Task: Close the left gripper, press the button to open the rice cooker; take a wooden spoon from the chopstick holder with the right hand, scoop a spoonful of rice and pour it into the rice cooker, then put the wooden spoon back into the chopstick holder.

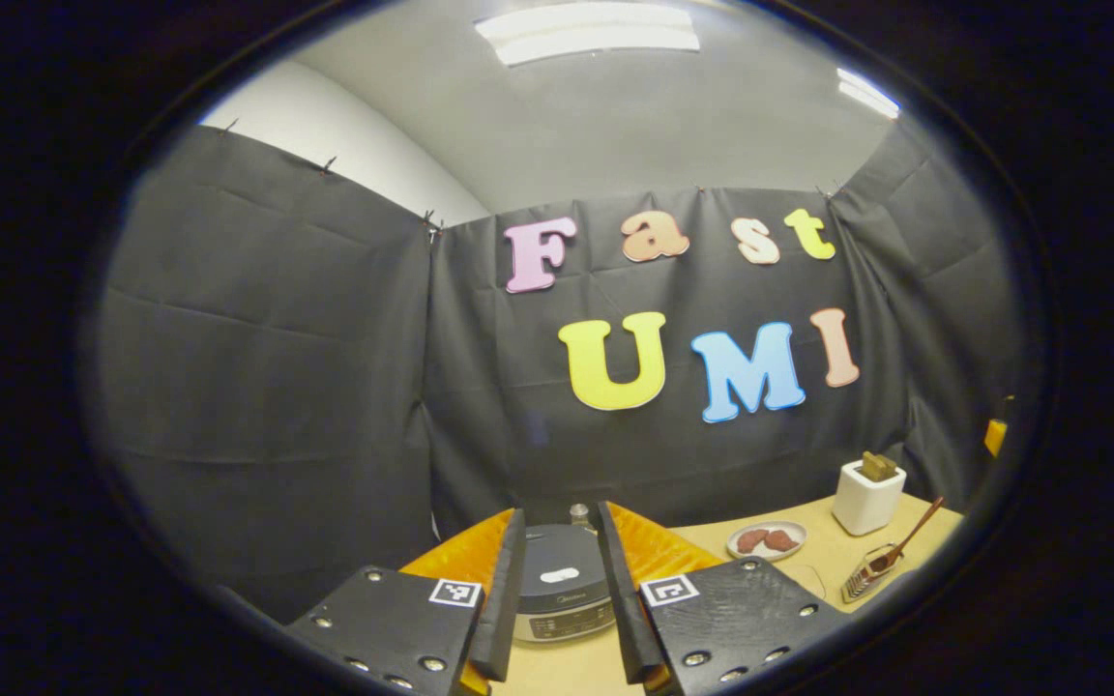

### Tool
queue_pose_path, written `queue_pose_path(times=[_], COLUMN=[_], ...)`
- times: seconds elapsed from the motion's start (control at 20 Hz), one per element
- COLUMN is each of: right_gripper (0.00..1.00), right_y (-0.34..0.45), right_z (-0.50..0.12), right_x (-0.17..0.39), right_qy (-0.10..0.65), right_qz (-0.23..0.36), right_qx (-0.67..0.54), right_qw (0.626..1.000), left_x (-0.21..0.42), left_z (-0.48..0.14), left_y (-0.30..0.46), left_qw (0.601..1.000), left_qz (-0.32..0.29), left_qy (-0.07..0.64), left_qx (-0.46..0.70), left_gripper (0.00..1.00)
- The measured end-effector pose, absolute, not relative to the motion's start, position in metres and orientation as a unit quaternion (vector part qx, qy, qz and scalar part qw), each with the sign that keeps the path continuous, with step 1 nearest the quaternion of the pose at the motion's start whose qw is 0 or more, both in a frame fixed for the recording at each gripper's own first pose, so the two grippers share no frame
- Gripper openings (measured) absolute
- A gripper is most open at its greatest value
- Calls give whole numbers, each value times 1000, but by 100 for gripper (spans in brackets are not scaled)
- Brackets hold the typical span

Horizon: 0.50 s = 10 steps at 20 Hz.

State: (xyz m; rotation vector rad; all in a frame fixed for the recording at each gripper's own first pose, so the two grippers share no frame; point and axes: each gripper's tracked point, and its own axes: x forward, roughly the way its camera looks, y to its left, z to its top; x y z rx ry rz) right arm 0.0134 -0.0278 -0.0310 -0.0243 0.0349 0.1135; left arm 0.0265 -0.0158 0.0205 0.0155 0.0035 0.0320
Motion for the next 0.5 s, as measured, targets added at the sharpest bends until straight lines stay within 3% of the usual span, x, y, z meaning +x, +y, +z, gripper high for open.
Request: queue_pose_path(times=[0.25,0.5], right_gripper=[98,97], right_y=[-18,-9], right_z=[-24,-22], right_x=[20,30], right_qy=[10,10], right_qz=[29,1], right_qx=[-13,-18], right_qw=[999,1000], left_x=[77,125], left_z=[9,-14], left_y=[1,4], left_qw=[1000,1000], left_qz=[1,-26], left_qy=[4,11], left_qx=[5,-2], left_gripper=[10,0])
